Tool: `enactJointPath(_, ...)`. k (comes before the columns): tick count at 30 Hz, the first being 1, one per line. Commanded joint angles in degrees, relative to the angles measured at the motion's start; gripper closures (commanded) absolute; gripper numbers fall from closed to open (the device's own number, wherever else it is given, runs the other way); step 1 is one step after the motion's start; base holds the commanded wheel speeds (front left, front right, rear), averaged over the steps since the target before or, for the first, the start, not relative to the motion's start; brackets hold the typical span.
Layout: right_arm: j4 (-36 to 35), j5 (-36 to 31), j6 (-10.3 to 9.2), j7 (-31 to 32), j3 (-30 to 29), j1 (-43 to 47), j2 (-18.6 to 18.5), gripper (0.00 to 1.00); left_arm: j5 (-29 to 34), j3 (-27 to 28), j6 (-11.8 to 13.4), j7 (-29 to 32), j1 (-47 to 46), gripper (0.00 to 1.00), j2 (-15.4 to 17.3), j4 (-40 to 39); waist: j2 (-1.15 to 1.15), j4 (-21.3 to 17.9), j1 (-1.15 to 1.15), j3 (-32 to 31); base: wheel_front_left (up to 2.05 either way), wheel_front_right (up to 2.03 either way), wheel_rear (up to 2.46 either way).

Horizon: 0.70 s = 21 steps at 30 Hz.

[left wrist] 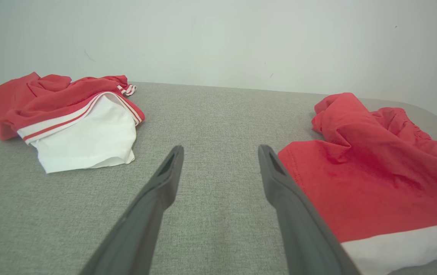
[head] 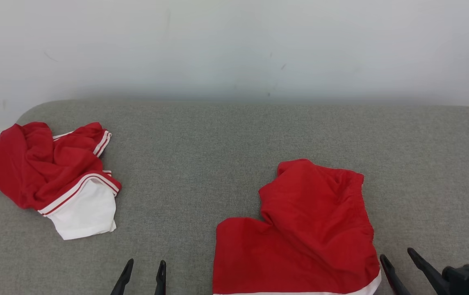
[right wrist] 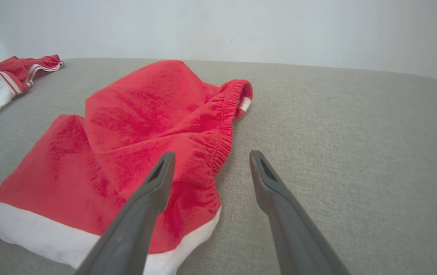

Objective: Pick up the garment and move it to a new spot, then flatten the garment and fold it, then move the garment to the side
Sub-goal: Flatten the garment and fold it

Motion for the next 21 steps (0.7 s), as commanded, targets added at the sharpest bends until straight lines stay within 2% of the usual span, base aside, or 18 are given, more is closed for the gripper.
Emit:
enactJointPath(1, -0.5, 0.0, -0.13, 0.8, -1.6, 2.6, -0.6, 0.0, 0.4, 0.1, -0.1, -0.2, 0.8, 0.0, 0.0, -0.1, 0.0, 0.1, 0.0, 0.2, 0.0, 0.0, 0.0)
enactJointPath(10, 3.4, -3.5, -0.13, 1.6, -4.5, 3.7, 0.7, 0.0, 0.6, -0.7, -0.5, -0.2, 1.3, 0.0, 0.0, -0.1, 0.0, 0.3, 0.0, 0.9, 0.0, 0.0, 0.0)
enactJointPath(21, 12.0, -7.1, -0.13, 2.0, 1.6, -3.3, -0.6, 0.0, 0.4, -2.6, -0.7, -0.2, 0.4, 0.0, 0.0, 0.4, 0.0, 2.2, 0.0, 1.4, 0.0, 0.0, 0.0)
